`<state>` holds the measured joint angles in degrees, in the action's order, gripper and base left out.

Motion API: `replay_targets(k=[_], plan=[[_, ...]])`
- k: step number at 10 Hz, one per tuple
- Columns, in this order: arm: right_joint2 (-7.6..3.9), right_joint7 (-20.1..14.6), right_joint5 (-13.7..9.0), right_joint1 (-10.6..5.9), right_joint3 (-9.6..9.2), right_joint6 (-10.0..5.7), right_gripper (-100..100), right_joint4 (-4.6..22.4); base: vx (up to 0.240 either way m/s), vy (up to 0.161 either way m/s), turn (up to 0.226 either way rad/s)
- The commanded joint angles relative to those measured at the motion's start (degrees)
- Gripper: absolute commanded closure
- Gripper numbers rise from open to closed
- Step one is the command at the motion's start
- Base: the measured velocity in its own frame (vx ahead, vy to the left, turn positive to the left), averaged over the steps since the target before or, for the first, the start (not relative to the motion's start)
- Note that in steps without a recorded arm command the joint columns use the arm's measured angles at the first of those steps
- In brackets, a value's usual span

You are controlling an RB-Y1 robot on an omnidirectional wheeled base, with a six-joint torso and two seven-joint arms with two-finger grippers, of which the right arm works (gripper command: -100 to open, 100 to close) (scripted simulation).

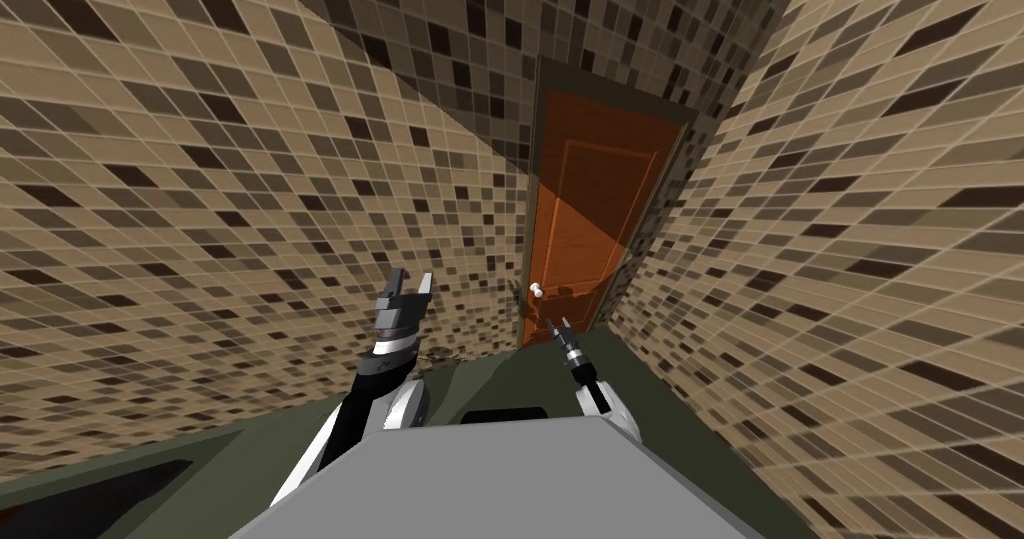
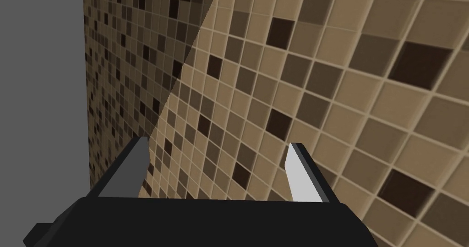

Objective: Pull the door open

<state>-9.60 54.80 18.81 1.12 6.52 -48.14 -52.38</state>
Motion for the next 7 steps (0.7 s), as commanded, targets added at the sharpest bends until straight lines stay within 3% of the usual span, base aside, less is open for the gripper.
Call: replay_targets(k=[1, 7], plan=[[0.00, 1.80, 0.49, -0.56, 0.20, -0.55, -100, 1.91, 0.093, -0.011, 0.002], [-0.55, 7.90, 2.25, -3.18, 1.06, -2.35, -100, 9.55, 0.098, -0.004, 0.004]])
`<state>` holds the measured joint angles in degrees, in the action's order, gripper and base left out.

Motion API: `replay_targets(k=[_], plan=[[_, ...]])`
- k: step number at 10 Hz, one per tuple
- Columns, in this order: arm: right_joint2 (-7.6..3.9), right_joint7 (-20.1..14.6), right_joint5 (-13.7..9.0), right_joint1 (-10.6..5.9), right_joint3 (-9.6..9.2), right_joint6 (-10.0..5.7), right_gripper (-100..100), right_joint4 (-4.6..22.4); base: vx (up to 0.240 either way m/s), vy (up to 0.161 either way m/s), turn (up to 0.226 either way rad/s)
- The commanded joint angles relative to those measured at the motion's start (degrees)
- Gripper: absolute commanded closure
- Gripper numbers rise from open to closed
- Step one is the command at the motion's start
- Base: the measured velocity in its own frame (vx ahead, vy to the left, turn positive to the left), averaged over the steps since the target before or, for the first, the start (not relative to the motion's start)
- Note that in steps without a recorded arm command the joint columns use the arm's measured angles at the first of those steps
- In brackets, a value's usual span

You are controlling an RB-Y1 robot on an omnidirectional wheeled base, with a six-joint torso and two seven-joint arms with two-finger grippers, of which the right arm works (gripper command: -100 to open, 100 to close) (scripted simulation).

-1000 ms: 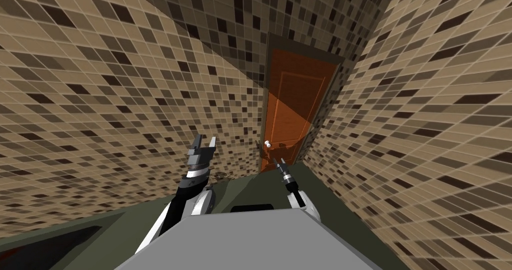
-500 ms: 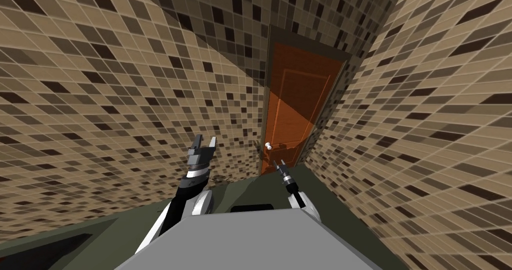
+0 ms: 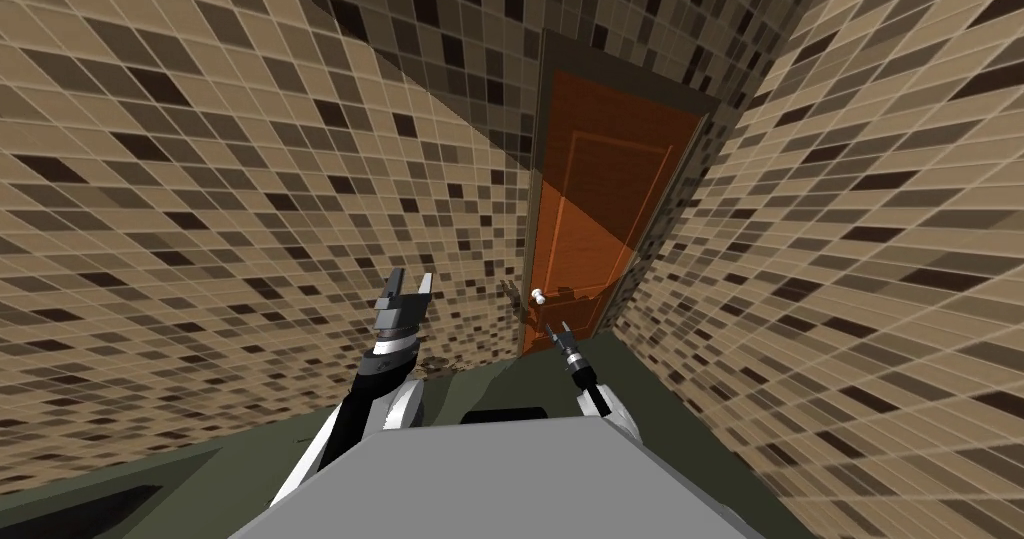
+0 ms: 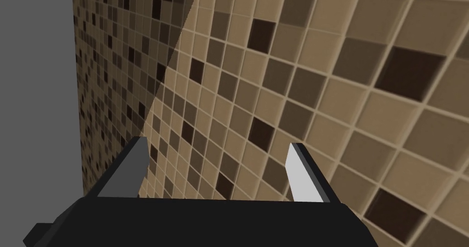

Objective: Pull the door open

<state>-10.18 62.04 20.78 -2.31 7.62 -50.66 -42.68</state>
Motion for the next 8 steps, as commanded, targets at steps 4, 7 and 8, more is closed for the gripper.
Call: replay_targets(k=[4, 7, 8], plan=[[-0.20, 2.88, 0.96, -0.74, 0.29, -0.51, -100, 2.76, 0.090, -0.003, 0.004], [-1.49, 2.41, 0.24, -0.03, -0.51, -1.55, -100, 3.01, 0.139, 0.102, -0.008], [-2.10, 2.10, -0.11, 0.32, -0.89, -2.03, -100, 3.07, 0.176, 0.126, -0.016]])
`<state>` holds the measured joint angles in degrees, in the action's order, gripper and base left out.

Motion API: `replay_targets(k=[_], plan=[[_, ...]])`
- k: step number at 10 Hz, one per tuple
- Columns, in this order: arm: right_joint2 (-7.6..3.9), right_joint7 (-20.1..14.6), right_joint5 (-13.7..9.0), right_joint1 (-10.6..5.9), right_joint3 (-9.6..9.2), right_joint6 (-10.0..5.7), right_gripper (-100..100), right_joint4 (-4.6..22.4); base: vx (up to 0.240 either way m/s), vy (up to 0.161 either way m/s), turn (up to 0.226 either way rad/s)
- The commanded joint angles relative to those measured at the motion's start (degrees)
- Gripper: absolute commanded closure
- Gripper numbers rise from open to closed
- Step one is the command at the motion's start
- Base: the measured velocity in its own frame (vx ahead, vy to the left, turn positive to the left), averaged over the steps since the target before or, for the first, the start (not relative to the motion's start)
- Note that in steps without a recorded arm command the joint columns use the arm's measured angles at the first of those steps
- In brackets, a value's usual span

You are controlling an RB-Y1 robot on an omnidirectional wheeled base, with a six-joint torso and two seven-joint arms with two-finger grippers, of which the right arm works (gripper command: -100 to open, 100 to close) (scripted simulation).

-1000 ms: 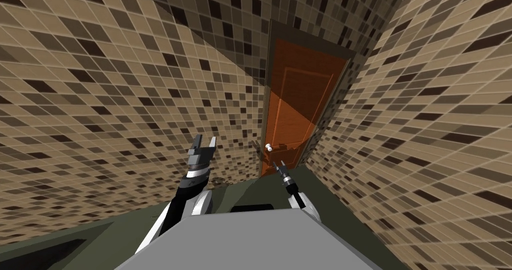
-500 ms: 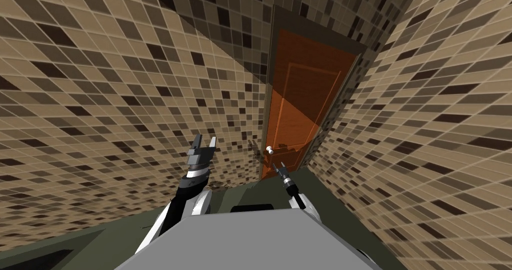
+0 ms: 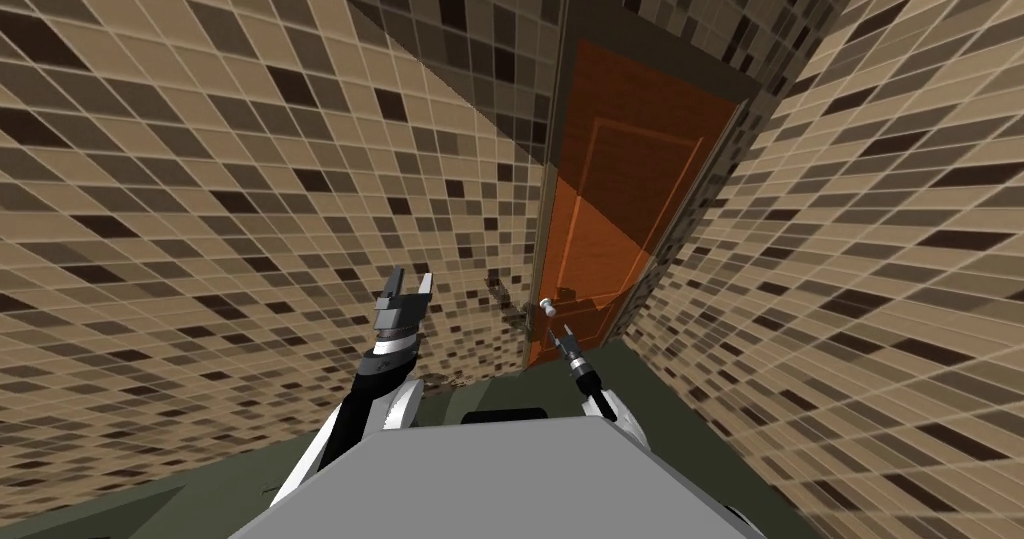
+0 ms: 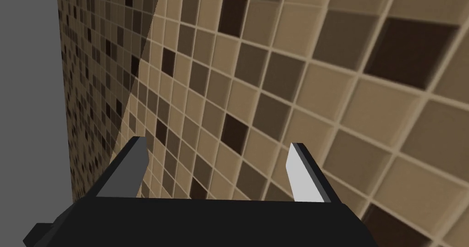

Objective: Pull the door open

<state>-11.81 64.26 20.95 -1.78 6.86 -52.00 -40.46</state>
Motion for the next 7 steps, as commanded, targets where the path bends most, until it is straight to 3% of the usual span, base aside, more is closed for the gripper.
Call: replay_targets(k=[1, 4, 7], plan=[[-1.12, -0.46, -0.66, 0.18, -0.55, -1.21, -100, 0.93, 0.184, 0.157, -0.022], [-3.14, -1.49, -1.83, 1.35, -1.81, -2.79, -100, 1.14, 0.217, 0.088, -0.037], [-4.57, -2.22, -2.66, 2.18, -2.71, -3.91, -100, 1.29, 0.150, 0.024, -0.051]])
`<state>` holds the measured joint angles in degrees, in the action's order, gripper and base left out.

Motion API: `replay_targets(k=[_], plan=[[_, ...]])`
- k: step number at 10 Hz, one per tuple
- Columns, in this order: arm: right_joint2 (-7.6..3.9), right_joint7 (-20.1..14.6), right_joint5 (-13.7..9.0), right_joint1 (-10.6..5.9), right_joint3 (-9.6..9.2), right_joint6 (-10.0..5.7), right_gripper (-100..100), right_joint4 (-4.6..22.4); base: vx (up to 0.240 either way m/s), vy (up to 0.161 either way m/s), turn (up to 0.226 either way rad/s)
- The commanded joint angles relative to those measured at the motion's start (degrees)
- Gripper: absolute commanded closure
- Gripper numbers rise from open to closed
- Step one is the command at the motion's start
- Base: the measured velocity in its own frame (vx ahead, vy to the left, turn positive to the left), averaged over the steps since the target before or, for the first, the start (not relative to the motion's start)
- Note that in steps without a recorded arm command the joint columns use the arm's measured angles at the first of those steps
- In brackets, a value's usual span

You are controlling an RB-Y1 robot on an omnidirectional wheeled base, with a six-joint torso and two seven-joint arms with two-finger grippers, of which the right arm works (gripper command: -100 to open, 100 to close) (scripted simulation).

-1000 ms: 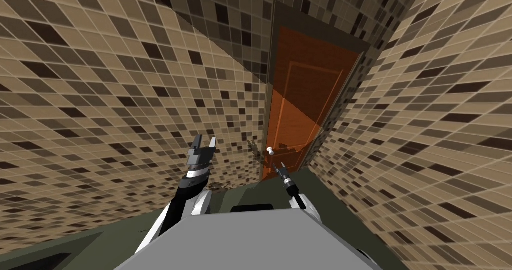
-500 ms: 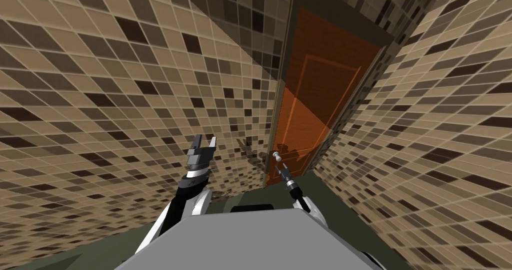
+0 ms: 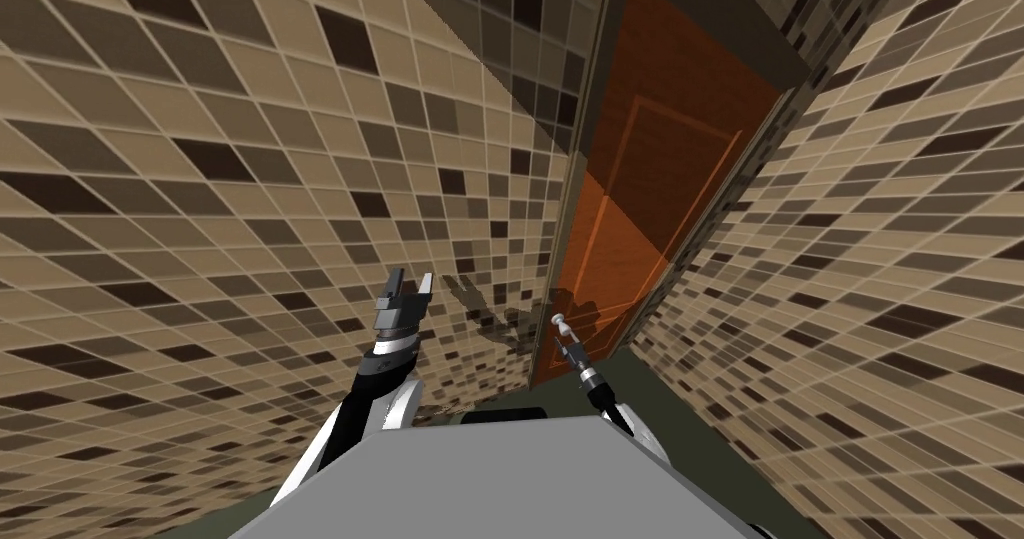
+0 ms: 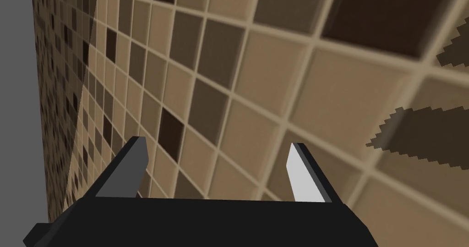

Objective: Pull the door open

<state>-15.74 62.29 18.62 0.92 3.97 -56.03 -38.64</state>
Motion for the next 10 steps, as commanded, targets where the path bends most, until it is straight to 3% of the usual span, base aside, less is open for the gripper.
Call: replay_targets(k=[1, 2, 3, 8, 9, 10], plan=[[-0.85, -0.35, -0.45, -0.39, 0.05, -0.05, -100, -0.51, 0.111, -0.008, -0.032], [-0.19, -0.17, -0.12, 0.42, -0.30, -0.33, -100, 0.27, 0.016, 0.005, -0.025], [-0.19, -0.17, -0.12, 0.42, -0.30, -0.33, 100, 0.27, -0.031, 0.009, -0.011], [-0.19, -0.17, -0.12, 0.42, -0.30, -0.33, 100, 0.27, -0.004, -0.004, 0.000], [-0.73, -0.42, -0.10, 0.82, -0.31, -0.84, -100, 0.01, -0.114, 0.012, -0.015], [-1.04, -0.59, -0.06, 0.95, -0.38, -1.12, -100, -0.21, -0.203, 0.003, -0.032]])
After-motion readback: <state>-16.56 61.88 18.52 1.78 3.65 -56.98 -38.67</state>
